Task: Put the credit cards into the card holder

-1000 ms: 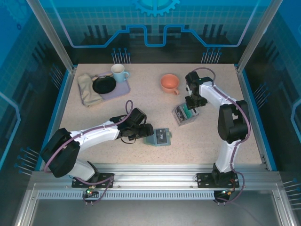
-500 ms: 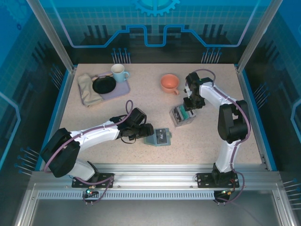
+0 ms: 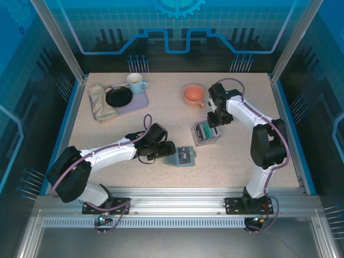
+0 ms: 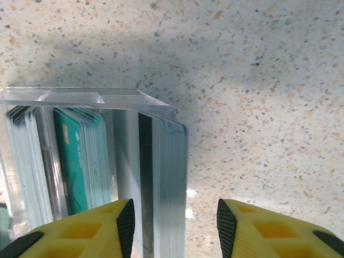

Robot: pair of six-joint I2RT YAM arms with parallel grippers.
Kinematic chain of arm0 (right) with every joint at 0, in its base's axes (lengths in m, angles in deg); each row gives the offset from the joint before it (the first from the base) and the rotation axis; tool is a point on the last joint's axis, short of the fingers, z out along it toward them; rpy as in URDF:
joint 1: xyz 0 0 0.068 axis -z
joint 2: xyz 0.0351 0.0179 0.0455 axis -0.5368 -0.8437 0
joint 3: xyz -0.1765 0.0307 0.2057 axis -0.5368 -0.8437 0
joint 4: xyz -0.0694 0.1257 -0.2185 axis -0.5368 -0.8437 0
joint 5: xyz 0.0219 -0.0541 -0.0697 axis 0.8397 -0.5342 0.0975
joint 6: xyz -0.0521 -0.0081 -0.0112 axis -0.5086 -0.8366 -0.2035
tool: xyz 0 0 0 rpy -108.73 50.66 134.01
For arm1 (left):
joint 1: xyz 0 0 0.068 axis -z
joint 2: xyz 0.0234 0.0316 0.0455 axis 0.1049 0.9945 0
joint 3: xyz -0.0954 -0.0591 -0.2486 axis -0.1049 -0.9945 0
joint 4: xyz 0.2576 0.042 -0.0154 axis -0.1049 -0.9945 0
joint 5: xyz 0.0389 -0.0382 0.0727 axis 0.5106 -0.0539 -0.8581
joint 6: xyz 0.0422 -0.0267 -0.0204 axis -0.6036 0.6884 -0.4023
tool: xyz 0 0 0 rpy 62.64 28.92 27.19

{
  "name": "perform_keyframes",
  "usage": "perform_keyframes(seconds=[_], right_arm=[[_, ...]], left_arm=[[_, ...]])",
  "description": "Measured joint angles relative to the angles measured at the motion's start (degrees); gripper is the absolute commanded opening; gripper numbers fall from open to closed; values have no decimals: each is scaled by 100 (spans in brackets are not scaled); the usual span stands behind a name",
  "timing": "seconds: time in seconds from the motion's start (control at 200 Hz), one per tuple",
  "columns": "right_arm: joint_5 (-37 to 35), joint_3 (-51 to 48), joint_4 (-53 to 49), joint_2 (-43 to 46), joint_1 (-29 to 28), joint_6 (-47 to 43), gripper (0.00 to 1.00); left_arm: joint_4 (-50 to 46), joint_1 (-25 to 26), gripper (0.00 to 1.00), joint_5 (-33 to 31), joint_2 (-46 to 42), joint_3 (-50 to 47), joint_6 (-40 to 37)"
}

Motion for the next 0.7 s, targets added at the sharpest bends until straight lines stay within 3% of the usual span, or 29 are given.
perform_keyframes(seconds=[0.7], right_arm=[[-306, 7, -50, -315, -166, -122, 50]], left_arm=[[0, 2, 78, 0, 0, 0, 2]])
